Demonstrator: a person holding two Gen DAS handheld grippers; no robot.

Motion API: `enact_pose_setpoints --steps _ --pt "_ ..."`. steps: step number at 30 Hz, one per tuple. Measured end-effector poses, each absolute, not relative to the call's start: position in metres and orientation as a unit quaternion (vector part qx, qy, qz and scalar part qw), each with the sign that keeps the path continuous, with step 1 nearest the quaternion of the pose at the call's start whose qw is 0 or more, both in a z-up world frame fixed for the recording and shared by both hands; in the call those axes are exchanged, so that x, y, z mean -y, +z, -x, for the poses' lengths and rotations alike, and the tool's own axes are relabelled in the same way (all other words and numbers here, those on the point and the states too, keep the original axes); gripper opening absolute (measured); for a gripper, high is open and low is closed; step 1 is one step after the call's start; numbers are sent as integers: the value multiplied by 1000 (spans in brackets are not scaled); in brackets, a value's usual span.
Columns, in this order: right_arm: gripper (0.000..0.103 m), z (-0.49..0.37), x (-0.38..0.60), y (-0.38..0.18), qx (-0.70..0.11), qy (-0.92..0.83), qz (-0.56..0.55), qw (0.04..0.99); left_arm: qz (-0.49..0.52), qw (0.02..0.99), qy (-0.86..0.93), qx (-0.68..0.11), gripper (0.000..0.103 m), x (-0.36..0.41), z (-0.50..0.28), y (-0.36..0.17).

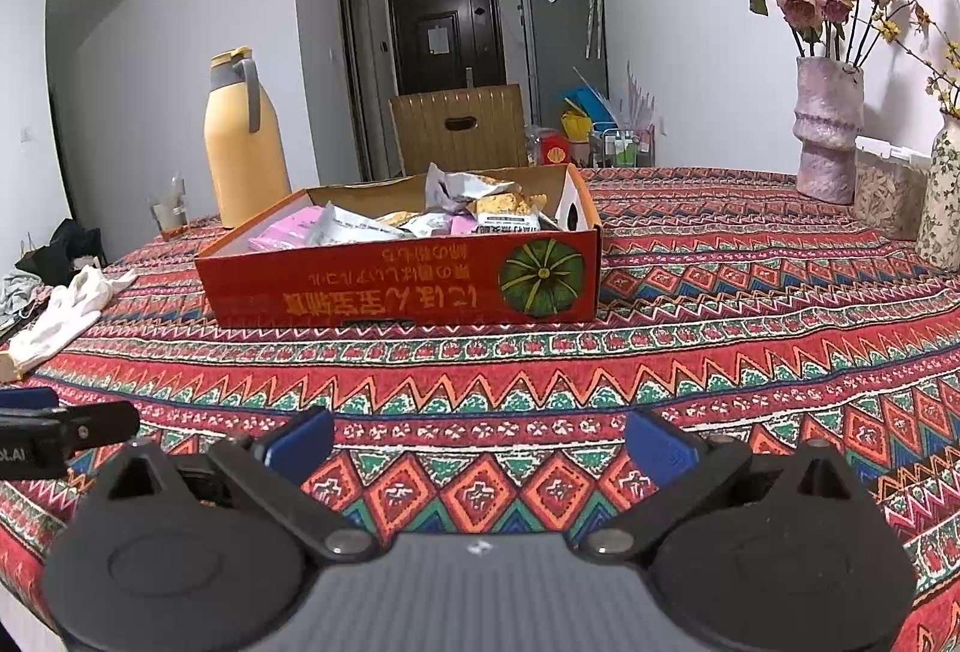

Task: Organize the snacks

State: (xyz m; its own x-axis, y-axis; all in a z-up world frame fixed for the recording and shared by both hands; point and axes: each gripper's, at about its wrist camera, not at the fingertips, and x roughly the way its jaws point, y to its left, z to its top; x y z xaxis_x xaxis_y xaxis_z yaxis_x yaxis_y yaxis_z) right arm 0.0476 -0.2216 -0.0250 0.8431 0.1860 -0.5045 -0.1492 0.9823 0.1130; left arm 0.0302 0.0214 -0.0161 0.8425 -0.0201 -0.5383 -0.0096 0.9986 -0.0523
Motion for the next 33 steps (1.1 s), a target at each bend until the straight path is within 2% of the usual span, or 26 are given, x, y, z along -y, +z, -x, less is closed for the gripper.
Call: enact_pose_setpoints --steps 33 --pt "103 -48 221 -26 -268 89 -34 959 27 960 -5 -279 103 -21 -28 -16"
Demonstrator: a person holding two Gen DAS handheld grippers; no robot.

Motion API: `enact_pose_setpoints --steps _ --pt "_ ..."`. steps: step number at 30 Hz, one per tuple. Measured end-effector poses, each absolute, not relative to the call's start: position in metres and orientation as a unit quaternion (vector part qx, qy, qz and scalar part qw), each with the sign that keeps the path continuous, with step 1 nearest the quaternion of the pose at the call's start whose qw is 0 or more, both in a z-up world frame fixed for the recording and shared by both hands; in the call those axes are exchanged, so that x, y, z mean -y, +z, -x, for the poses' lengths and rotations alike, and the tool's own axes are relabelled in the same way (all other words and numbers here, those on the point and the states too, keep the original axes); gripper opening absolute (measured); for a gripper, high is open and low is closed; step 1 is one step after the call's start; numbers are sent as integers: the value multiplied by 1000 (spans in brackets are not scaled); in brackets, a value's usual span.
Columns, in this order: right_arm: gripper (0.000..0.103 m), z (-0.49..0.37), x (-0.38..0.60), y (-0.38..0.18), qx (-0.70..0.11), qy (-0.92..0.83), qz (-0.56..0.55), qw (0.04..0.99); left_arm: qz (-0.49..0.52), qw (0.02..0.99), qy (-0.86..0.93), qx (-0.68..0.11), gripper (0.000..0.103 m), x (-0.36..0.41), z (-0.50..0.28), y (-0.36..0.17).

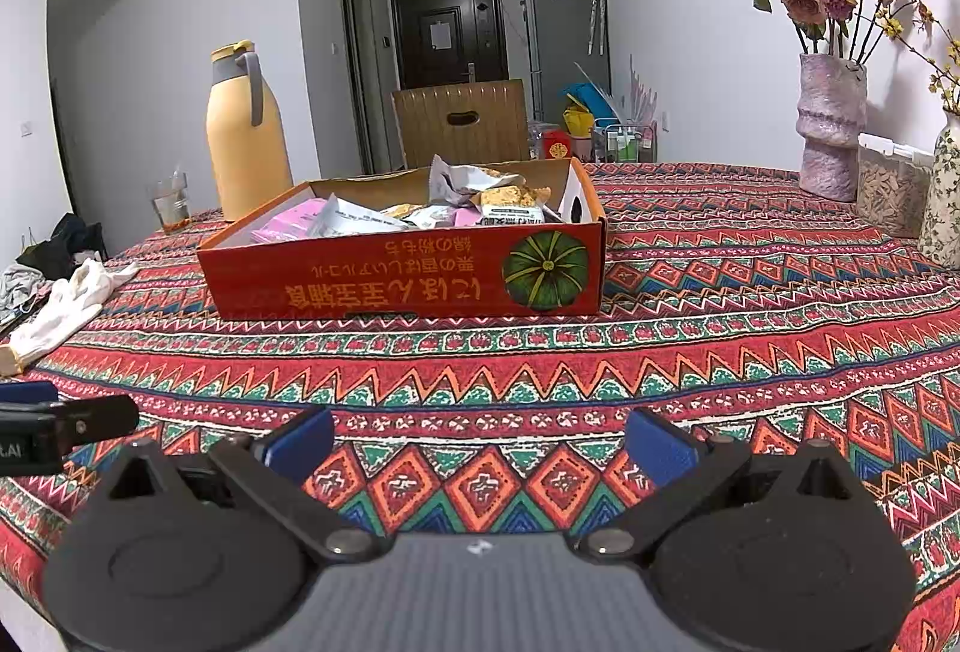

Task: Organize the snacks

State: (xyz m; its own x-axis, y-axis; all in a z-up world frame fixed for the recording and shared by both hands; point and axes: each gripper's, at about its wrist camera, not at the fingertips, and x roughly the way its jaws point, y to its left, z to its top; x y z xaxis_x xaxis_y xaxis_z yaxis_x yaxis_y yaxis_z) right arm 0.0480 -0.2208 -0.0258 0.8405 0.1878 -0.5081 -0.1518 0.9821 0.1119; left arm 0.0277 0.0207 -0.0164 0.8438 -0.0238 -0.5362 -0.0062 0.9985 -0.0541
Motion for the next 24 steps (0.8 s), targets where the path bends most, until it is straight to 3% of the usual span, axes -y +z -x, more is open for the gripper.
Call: enact_pose_setpoints --steps 24 --pt "103 -49 219 -28 -270 89 -33 958 30 960 -9 -277 103 -20 -28 -14"
